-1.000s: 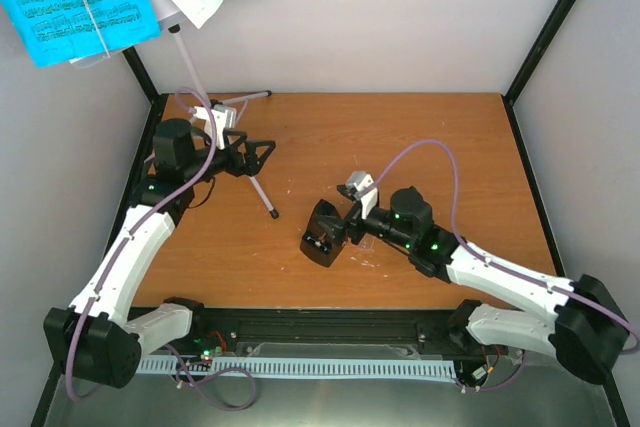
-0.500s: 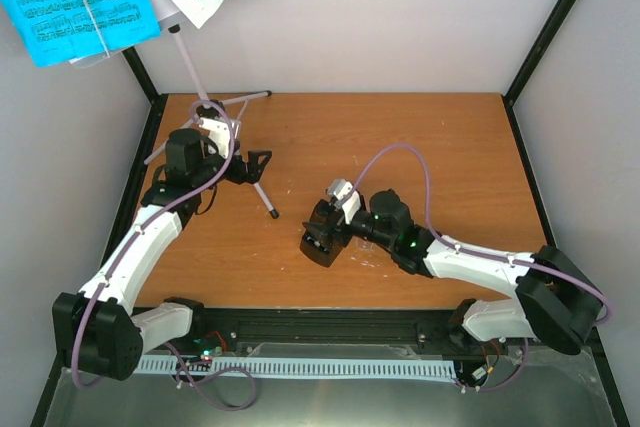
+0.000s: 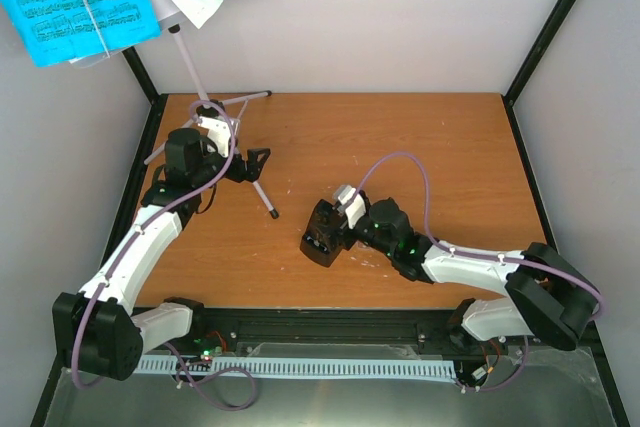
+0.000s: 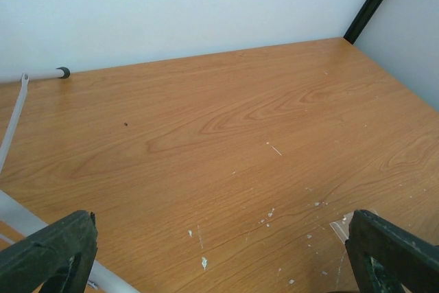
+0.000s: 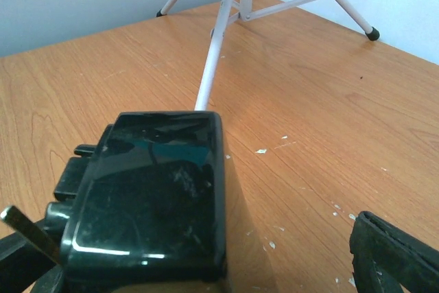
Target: Pack up the instrument practice props
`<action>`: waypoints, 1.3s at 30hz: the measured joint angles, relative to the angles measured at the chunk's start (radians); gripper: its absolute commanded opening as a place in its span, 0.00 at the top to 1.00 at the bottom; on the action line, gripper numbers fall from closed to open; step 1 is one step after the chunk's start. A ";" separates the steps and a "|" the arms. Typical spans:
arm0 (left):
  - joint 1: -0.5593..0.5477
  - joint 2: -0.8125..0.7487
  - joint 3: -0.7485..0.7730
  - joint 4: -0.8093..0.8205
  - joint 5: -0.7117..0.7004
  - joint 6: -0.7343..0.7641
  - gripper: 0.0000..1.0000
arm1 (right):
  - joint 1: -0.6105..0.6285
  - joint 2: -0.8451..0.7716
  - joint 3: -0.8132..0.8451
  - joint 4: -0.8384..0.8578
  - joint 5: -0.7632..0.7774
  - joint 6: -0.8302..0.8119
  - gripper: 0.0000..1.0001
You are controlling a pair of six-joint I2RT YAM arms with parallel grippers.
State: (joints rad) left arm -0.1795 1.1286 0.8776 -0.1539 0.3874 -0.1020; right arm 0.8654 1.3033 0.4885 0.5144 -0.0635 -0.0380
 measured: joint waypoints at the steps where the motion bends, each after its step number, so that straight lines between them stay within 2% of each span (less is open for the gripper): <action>1: 0.000 0.000 0.000 0.000 0.000 0.001 0.00 | 0.000 0.003 -0.001 0.006 0.000 0.000 0.00; 13: 0.000 0.024 -0.008 0.024 0.120 0.013 0.02 | 0.000 0.006 -0.027 0.056 -0.010 0.008 0.08; 19: -0.003 0.046 -0.015 0.046 0.233 0.018 0.18 | 0.000 0.006 -0.032 0.064 -0.023 0.014 0.15; 31: -0.164 0.223 -0.012 0.093 0.568 0.000 0.32 | 0.000 0.006 -0.045 0.084 -0.031 0.024 0.26; 39: -0.195 0.282 -0.010 0.124 0.694 -0.039 0.39 | 0.000 0.006 -0.047 0.089 -0.037 0.027 0.30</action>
State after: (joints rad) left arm -0.3744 1.4105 0.8677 -0.0299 1.0809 -0.1410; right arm 0.8658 1.3098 0.4419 0.6033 -0.1009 -0.0105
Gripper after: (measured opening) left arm 0.634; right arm 0.706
